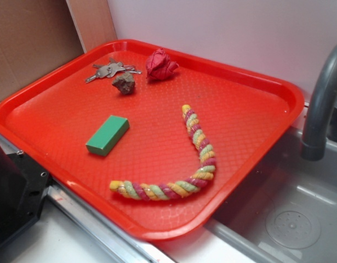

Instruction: Grab the red paper.

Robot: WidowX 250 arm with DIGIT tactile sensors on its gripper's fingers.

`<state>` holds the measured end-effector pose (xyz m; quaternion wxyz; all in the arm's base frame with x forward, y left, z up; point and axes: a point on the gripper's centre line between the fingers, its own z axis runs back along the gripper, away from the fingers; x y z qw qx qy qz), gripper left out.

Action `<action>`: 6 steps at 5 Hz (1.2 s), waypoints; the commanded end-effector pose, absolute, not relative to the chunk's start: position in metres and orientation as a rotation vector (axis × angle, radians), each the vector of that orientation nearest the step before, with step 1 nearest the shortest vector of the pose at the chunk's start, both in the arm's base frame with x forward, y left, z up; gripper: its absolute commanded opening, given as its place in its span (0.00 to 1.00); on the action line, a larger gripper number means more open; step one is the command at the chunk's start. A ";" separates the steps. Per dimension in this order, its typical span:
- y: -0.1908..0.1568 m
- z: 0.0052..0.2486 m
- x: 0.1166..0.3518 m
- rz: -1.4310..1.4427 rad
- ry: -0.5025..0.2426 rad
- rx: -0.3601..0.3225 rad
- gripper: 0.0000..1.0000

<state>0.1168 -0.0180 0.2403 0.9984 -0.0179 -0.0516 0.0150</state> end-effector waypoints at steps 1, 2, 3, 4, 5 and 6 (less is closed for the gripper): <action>-0.018 0.240 0.117 0.030 -0.103 -0.036 1.00; 0.012 0.192 0.157 0.219 -0.097 -0.017 1.00; 0.029 0.160 0.200 0.261 -0.156 0.029 1.00; 0.048 0.143 0.223 0.360 -0.231 0.048 1.00; 0.064 0.136 0.256 0.412 -0.334 0.091 1.00; 0.064 0.136 0.256 0.412 -0.334 0.091 1.00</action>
